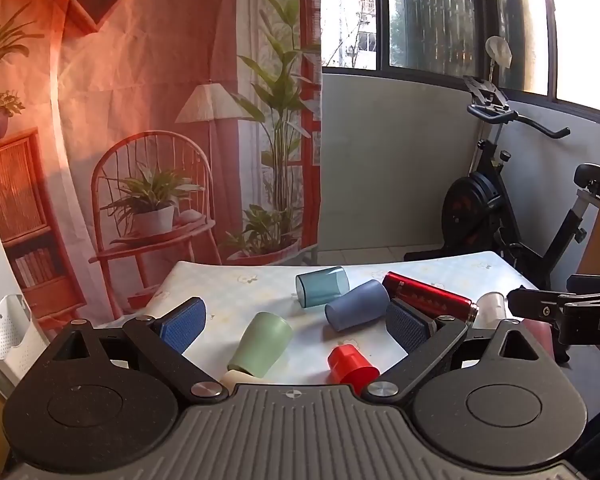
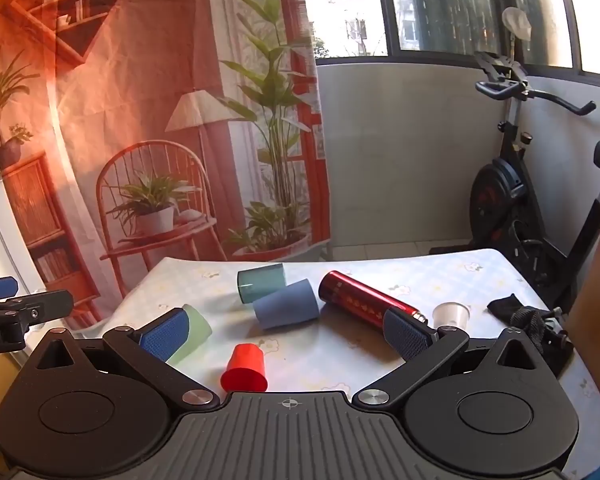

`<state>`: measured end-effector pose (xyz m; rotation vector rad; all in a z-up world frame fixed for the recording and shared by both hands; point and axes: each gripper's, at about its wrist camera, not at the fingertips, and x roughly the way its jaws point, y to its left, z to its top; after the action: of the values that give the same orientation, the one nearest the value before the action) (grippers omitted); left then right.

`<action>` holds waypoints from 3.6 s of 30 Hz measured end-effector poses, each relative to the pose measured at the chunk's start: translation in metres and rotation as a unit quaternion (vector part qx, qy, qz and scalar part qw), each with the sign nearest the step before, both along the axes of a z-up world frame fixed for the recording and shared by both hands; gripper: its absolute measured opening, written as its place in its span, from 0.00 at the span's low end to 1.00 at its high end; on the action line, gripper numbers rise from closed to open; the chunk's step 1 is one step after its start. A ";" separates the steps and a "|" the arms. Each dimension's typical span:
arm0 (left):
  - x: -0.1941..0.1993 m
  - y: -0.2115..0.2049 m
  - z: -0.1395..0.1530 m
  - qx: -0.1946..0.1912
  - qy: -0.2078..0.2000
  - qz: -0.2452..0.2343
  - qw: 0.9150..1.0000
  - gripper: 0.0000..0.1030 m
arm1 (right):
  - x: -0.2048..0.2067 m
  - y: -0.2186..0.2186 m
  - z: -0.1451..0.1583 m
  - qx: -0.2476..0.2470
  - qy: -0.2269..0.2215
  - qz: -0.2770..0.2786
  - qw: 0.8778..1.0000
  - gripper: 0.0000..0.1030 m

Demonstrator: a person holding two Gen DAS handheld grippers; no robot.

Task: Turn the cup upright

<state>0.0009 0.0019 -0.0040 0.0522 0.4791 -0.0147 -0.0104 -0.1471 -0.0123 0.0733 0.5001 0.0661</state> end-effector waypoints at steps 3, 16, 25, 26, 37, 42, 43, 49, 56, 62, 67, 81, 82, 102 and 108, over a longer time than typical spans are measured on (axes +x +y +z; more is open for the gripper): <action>0.000 0.000 0.000 -0.001 0.000 0.001 1.000 0.95 | -0.001 0.000 0.001 0.000 0.000 0.000 1.000 1.00; -0.001 0.000 0.003 -0.003 -0.001 -0.003 1.000 0.95 | -0.001 -0.001 0.000 0.001 0.001 -0.002 1.000 1.00; -0.002 -0.001 0.004 -0.004 -0.003 -0.006 1.000 0.95 | -0.001 -0.001 0.000 0.000 0.001 -0.002 1.000 1.00; -0.002 0.000 0.004 -0.005 -0.003 -0.006 1.000 0.95 | -0.001 -0.001 0.000 0.000 0.001 -0.002 1.000 1.00; -0.002 -0.001 0.004 -0.005 -0.004 -0.006 1.000 0.95 | -0.003 0.001 0.001 -0.003 0.000 -0.002 1.000 1.00; -0.002 -0.001 0.004 -0.006 -0.004 -0.006 1.000 0.95 | -0.004 0.003 0.003 -0.005 0.000 0.000 1.000 1.00; -0.002 -0.001 0.004 -0.005 -0.004 -0.006 1.000 0.95 | -0.005 0.003 0.003 -0.005 0.000 0.000 1.000 1.00; -0.003 -0.001 0.004 -0.007 -0.005 -0.008 1.000 0.95 | -0.005 0.003 0.003 -0.005 0.000 0.000 1.000 1.00; -0.003 -0.001 0.004 -0.008 -0.005 -0.009 1.000 0.95 | -0.005 0.003 0.003 -0.006 0.000 0.000 1.000 1.00; 0.000 0.001 0.003 -0.013 0.005 -0.003 1.000 0.95 | -0.004 0.002 0.003 -0.006 0.003 0.001 1.000 1.00; 0.005 0.004 0.002 -0.024 0.014 -0.001 1.000 0.95 | 0.002 0.001 0.003 -0.006 0.008 -0.001 1.000 1.00; 0.072 0.023 0.004 0.016 0.000 -0.045 0.999 0.94 | 0.074 -0.049 -0.009 0.004 0.013 -0.049 0.999 1.00; 0.084 0.027 0.003 0.008 0.001 -0.052 0.999 0.94 | 0.083 -0.052 -0.013 0.001 0.016 -0.057 0.998 1.00; 0.328 0.018 -0.102 0.009 0.141 -0.158 0.977 0.73 | 0.186 -0.114 -0.105 0.078 0.072 -0.135 0.985 1.00; 0.322 0.040 -0.120 -0.025 0.194 -0.153 0.969 0.74 | 0.189 -0.112 -0.116 0.081 0.085 -0.120 0.986 1.00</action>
<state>0.3230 0.0418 -0.1244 0.0737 0.8589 -0.3458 0.1790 -0.2591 -0.1286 0.2991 0.6527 -0.1372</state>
